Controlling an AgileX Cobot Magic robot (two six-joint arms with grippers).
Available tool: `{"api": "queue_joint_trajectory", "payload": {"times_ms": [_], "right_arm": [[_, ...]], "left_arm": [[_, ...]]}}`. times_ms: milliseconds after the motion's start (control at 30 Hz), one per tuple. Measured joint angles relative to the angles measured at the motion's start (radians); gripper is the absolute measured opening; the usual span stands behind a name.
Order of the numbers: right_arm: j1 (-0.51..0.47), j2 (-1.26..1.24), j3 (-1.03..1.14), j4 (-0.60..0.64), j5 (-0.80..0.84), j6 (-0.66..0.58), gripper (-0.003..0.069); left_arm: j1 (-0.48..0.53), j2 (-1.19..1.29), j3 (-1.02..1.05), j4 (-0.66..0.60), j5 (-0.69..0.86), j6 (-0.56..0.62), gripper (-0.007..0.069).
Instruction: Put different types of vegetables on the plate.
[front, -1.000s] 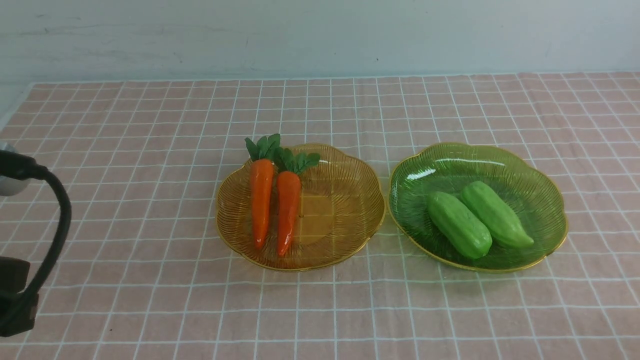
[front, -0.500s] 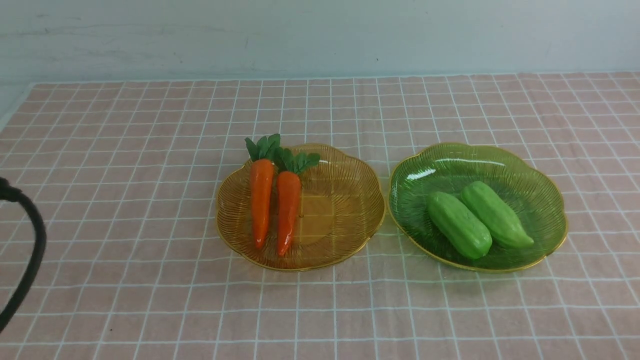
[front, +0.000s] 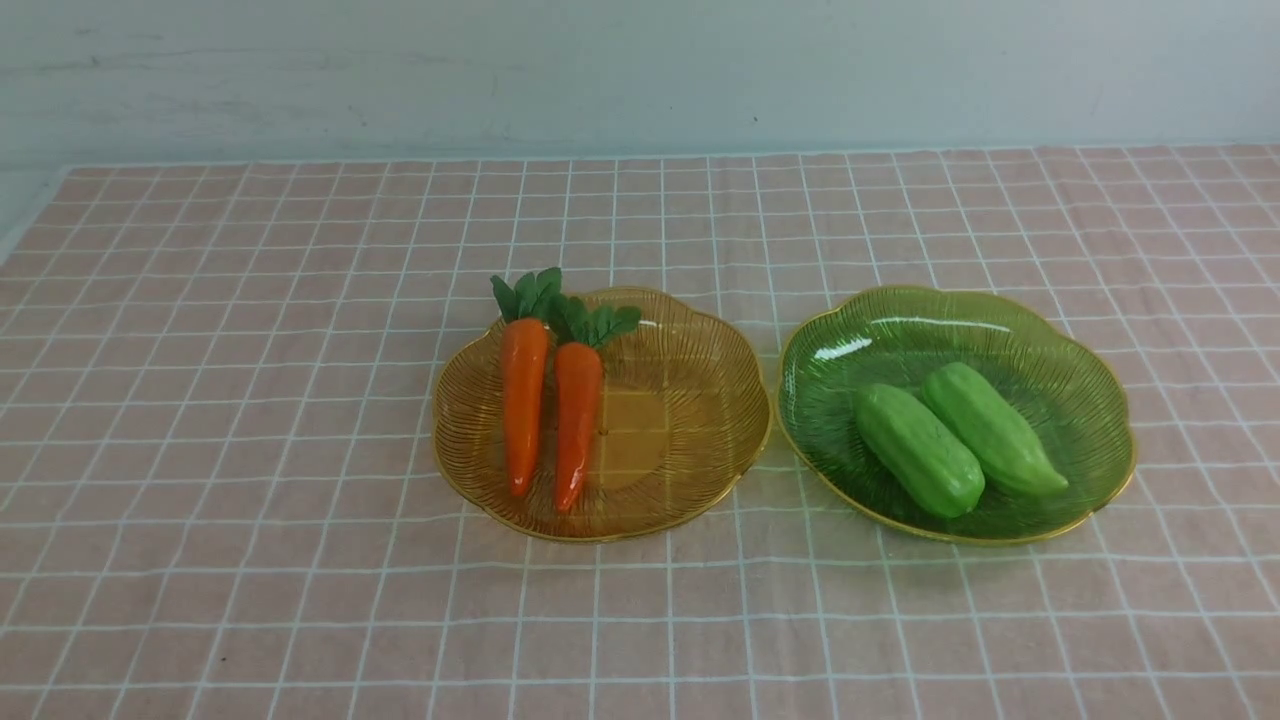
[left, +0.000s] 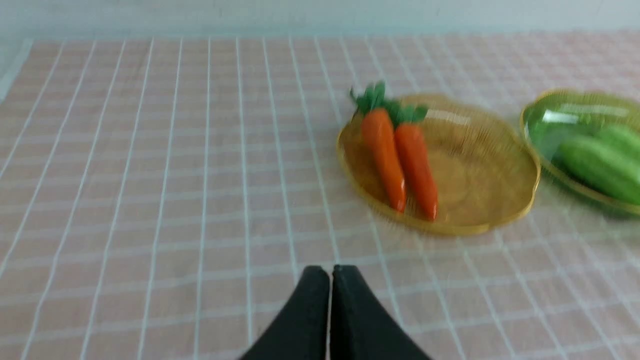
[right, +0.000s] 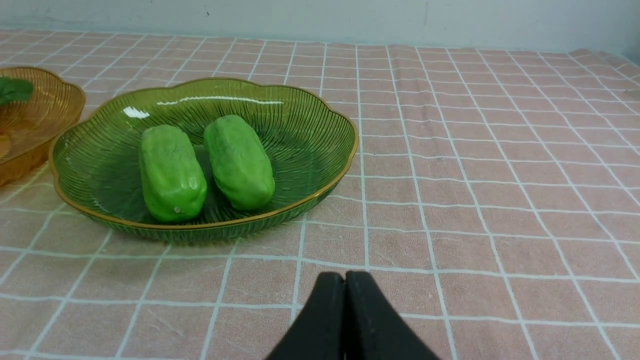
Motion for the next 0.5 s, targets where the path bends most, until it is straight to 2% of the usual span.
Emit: {"api": "queue_joint_trajectory", "payload": {"times_ms": [233, 500], "right_arm": [[0.000, 0.000, 0.000, 0.000, 0.000, 0.008, -0.0016], [0.000, 0.000, 0.000, 0.000, 0.000, 0.010, -0.0016]], "left_arm": [[0.000, -0.100, 0.301, 0.004, -0.553, -0.021, -0.0003], [0.000, -0.100, 0.517, 0.007, -0.901, -0.021, -0.0003]]}}
